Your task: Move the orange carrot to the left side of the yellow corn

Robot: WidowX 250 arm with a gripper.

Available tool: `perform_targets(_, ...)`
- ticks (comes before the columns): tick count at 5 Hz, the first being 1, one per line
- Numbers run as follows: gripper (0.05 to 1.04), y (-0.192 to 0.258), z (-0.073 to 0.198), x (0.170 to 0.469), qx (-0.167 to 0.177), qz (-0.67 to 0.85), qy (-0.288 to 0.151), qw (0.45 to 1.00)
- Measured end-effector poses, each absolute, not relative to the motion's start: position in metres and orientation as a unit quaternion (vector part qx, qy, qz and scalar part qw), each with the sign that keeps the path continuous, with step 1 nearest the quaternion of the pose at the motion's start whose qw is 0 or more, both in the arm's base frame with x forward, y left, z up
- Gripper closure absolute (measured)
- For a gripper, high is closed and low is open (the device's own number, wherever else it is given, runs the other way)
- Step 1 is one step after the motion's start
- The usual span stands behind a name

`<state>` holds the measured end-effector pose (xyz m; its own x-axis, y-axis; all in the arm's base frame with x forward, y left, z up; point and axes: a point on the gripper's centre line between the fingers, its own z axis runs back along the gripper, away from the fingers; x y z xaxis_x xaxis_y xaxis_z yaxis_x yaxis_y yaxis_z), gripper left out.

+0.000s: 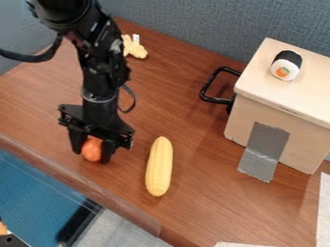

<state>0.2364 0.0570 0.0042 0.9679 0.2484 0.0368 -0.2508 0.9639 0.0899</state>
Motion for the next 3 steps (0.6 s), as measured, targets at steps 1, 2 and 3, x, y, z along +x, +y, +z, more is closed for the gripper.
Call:
perform_targets(1,0.115,0.057,0.005,0.23,0.036,0.126,0.007,0.991)
perform_targets(2,0.08,0.057,0.035,0.239,0.03,0.128,-0.02,0.991)
perform_targets(3,0.083,0.055,0.065,0.239,0.029,0.132,-0.041,0.99)
